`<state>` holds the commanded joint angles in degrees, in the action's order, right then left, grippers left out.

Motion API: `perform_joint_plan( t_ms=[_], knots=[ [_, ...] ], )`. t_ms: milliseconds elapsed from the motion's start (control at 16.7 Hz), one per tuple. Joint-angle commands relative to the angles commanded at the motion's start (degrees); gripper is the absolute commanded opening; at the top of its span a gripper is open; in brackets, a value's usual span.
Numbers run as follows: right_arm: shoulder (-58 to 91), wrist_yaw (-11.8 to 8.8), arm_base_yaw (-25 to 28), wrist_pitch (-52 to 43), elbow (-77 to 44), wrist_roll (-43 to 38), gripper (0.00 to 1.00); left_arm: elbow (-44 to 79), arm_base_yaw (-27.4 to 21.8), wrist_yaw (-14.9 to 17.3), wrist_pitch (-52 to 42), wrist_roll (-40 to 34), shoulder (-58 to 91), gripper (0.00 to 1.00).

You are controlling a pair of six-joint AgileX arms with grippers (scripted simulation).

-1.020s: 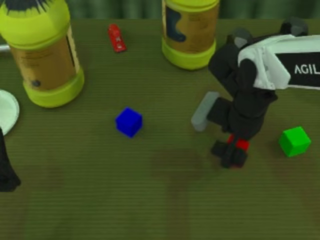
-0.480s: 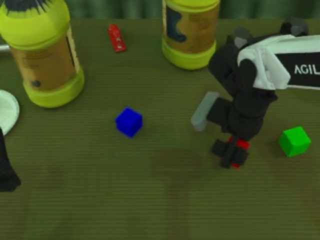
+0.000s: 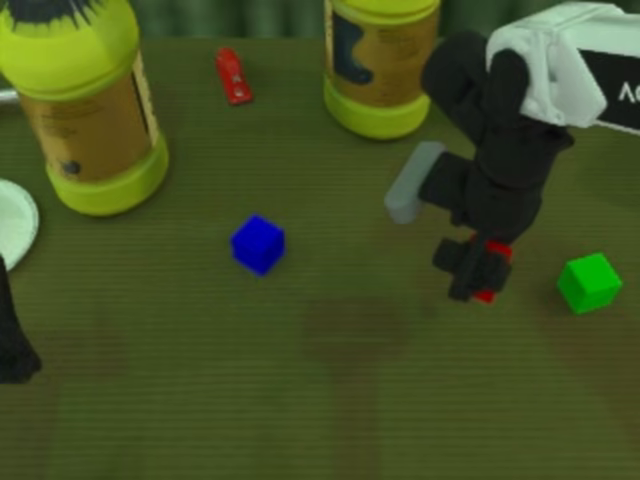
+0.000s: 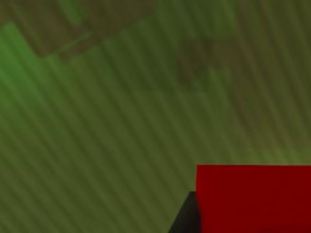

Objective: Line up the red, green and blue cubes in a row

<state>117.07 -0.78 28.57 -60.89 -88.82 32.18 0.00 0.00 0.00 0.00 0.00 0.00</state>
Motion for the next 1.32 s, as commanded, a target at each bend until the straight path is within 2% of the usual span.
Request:
perform_joint_plan(
  t_ms=[360,540,720,1140,1320],
  knots=[
    [-0.58,-0.02,-0.15,-1.4,-1.08,-0.07,0.0,0.0,0.0,0.0,0.0,0.0,0.0,1.0],
    [2.24,0.0,2.02,-3.63,-4.95,0.6,0.0,0.0,0.0,0.0,0.0,0.0,0.0,1.0],
    [7.96,0.03,6.23,-8.24,-14.35,1.66,0.0,0.0,0.0,0.0,0.0,0.0,0.0,1.0],
    [23.25,0.02,18.56,-21.24,-44.85,4.47,0.0,0.0,0.0,0.0,0.0,0.0,0.0,1.0],
    [27.15,0.11,22.26,-24.71,-52.48,5.2,0.0,0.0,0.0,0.0,0.0,0.0,0.0,1.0]
  ],
)
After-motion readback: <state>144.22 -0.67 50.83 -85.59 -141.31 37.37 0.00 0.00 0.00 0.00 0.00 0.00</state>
